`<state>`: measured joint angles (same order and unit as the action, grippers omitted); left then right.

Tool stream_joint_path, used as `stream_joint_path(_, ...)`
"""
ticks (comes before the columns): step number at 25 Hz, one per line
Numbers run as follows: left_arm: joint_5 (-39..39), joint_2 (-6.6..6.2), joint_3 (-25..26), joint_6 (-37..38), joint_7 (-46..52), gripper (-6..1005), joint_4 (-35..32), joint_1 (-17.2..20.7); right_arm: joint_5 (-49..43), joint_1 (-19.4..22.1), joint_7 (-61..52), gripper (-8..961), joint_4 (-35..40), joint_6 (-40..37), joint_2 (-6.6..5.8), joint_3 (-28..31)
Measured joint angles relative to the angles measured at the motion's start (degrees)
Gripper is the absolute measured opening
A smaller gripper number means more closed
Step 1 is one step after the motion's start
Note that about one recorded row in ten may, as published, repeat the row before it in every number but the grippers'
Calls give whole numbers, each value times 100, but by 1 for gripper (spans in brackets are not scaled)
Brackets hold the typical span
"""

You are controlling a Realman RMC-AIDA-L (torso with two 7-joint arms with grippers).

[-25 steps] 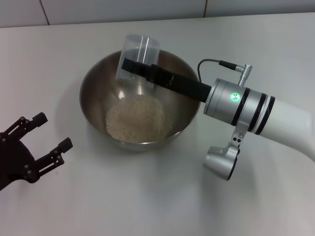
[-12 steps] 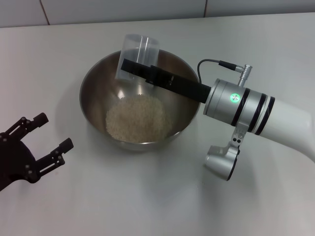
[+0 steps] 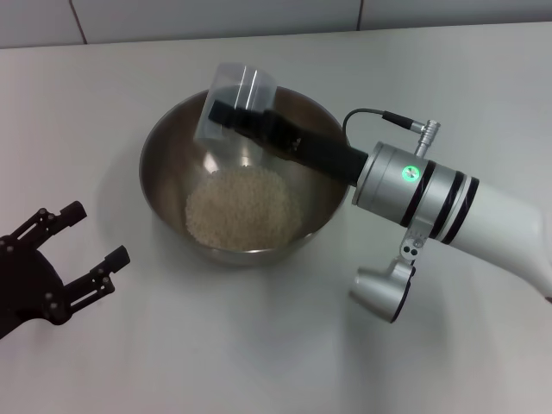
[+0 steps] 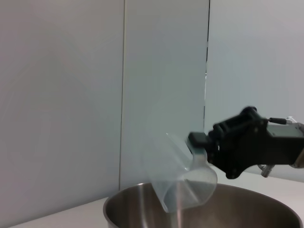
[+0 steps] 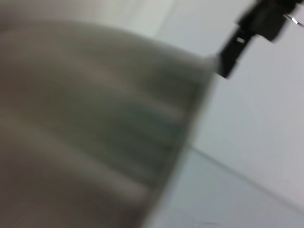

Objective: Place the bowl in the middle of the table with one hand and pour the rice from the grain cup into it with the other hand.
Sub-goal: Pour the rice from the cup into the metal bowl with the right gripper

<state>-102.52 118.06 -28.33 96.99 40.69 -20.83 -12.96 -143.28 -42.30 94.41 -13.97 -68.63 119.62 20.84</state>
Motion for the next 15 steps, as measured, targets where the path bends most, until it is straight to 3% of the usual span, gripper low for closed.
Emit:
stream_joint_path(7, -6, -3, -16, 17, 0, 833, 0, 39, 9, 363, -2366, -1, -578, 188, 0, 606)
stream_joint_path(15, -6, -11, -18, 40, 0, 833, 0, 33, 20, 463, -5853, -1, -591, 252, 8, 849)
